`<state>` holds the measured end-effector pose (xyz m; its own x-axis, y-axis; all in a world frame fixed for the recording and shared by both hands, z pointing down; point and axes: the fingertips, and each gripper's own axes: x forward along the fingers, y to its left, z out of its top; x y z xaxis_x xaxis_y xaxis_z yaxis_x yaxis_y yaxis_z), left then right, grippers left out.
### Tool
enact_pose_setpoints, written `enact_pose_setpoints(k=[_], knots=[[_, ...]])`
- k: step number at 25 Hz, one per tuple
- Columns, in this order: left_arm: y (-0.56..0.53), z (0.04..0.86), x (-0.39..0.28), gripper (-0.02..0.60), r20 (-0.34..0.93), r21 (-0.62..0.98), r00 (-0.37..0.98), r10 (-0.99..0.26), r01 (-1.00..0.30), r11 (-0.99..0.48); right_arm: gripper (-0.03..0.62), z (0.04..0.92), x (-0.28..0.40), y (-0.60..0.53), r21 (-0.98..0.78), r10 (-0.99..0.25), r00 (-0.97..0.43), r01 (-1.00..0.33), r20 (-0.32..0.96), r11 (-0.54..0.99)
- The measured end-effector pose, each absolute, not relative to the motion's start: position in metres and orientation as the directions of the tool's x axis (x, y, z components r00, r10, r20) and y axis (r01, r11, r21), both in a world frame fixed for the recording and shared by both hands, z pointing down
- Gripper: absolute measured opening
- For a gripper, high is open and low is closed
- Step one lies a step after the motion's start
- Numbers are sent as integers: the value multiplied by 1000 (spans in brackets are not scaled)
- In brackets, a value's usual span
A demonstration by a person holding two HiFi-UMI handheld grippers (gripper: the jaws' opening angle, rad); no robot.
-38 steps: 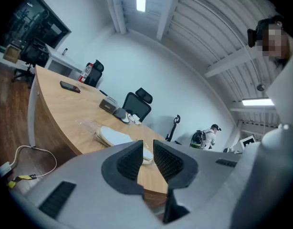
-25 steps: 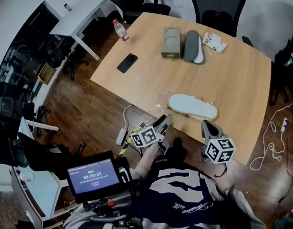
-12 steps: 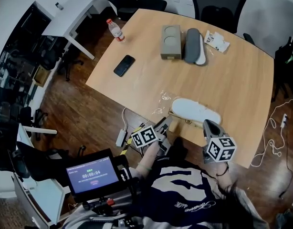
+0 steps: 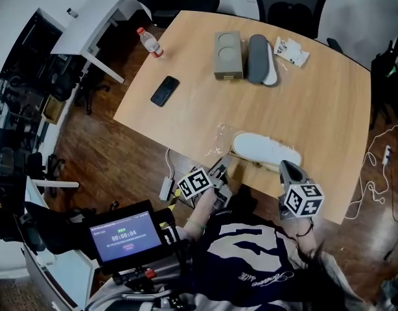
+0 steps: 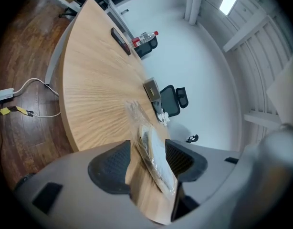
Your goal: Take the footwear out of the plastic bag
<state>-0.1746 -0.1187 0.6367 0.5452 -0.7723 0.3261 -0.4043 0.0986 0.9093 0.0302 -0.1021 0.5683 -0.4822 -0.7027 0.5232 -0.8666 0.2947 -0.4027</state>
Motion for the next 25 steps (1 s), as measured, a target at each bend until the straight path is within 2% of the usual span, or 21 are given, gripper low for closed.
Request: enact_pose_setpoints(k=[2,4,5,16,21,25], knots=[[-122,639,-174,218,326,912,546,-772,-395,105,-5,571,38,-98,-404,-706,-471,-871,529,278],[-123,639,-171,218,322,917,557,-766,-385,106,59,575,46,-92,-418,-698,-468,-871,542,259],[-125,638,-170,218,321,917,562,-762,-384,102,70,578,50,-90,-424,-694,-464,-872,551,246],[-143,642,-164,211,351,918,584,-732,-370,145,72,595,91,-68,-436,-727,-365,-895,582,100],[-143,645,-161,23,381,899,582,-719,-414,141,103,605,115,-58,-491,-704,-382,-869,599,54],[-146,647,-160,6,403,894,574,-713,-412,174,133,612,122,-59,-551,-649,-491,-824,582,130]])
